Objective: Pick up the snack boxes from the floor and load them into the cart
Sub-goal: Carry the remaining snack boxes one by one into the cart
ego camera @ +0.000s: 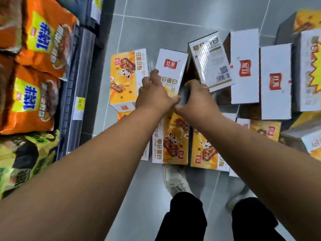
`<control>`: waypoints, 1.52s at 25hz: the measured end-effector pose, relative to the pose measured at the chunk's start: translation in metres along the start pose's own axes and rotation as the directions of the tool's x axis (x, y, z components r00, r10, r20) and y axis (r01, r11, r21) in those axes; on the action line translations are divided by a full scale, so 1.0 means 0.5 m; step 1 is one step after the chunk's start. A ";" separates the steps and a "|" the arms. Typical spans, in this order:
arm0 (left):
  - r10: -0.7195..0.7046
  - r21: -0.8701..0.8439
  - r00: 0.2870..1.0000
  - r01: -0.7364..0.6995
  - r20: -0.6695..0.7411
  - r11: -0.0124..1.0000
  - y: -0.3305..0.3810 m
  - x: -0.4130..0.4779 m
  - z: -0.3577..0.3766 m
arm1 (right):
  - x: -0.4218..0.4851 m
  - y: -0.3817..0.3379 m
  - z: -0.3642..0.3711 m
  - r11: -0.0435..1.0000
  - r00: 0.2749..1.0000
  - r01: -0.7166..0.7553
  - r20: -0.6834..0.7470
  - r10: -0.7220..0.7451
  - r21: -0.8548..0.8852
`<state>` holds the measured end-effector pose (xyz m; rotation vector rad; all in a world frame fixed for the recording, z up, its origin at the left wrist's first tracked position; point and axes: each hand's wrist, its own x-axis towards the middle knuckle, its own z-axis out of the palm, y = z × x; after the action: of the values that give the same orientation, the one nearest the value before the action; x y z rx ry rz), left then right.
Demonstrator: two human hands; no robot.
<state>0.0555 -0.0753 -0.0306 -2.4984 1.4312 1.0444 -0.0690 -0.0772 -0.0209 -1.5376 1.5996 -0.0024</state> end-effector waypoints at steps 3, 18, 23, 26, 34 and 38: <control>-0.029 -0.059 0.999 0.031 0.024 0.998 -0.010 0.041 0.038 | 0.045 0.023 0.063 0.999 0.999 -0.024 -0.023 0.025 0.027; -0.229 -0.774 0.973 0.141 -0.005 0.617 -0.134 -0.037 -0.045 | 0.056 0.033 0.144 0.989 0.988 0.151 0.040 -0.151 0.005; -0.246 -0.899 0.968 0.158 0.058 0.409 -0.169 -0.148 -0.112 | -0.012 0.008 0.056 0.983 0.982 0.175 0.080 -0.170 -0.063; -0.246 -0.938 0.964 0.171 0.097 0.302 -0.196 -0.209 -0.131 | -0.060 -0.011 0.011 0.986 0.982 0.150 0.126 -0.140 -0.072; -0.085 -0.974 0.995 0.063 0.045 0.216 -0.118 -0.331 -0.305 | -0.177 -0.136 -0.241 0.907 0.999 0.034 -0.012 -0.032 0.420; 0.113 -0.968 0.994 -0.040 -0.012 0.248 -0.028 -0.394 -0.451 | -0.260 -0.214 -0.421 0.807 0.994 0.010 -0.096 0.059 0.591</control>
<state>0.1181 -0.0089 0.2548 -2.9618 0.9269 2.7090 -0.1261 -0.1134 0.2401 -1.0336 1.5073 -0.5371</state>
